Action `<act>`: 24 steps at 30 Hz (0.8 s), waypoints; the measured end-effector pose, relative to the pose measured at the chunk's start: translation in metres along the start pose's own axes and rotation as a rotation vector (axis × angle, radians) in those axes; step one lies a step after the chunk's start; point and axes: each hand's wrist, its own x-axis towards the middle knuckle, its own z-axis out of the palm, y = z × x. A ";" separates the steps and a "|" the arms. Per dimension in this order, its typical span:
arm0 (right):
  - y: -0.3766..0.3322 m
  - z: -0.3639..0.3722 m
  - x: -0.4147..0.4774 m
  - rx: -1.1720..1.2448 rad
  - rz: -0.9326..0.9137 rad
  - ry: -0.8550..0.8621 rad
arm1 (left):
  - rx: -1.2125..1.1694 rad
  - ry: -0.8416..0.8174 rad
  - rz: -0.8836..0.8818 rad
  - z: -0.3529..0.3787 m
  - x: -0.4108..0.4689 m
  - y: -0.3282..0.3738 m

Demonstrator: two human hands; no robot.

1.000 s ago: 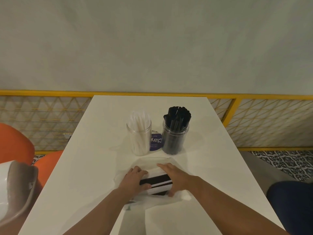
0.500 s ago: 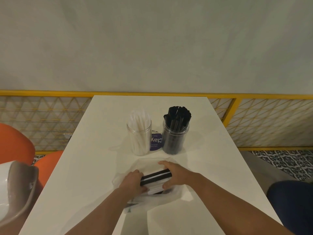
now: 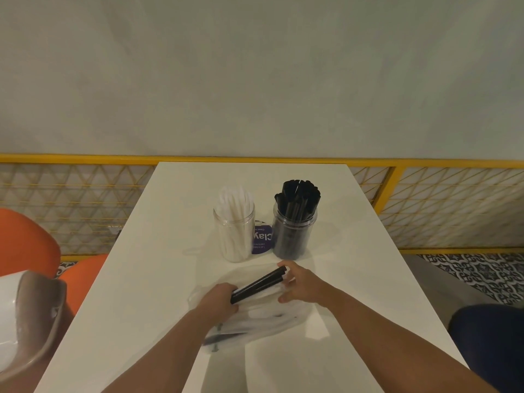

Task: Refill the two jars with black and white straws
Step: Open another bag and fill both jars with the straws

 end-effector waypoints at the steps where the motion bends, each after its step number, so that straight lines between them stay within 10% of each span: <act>1: 0.000 0.000 0.000 -0.003 0.009 -0.011 | -0.007 0.021 0.007 -0.004 -0.002 0.001; 24: -0.118 -0.009 -0.020 0.523 -0.302 0.236 | -1.114 -0.056 0.265 -0.071 -0.017 0.056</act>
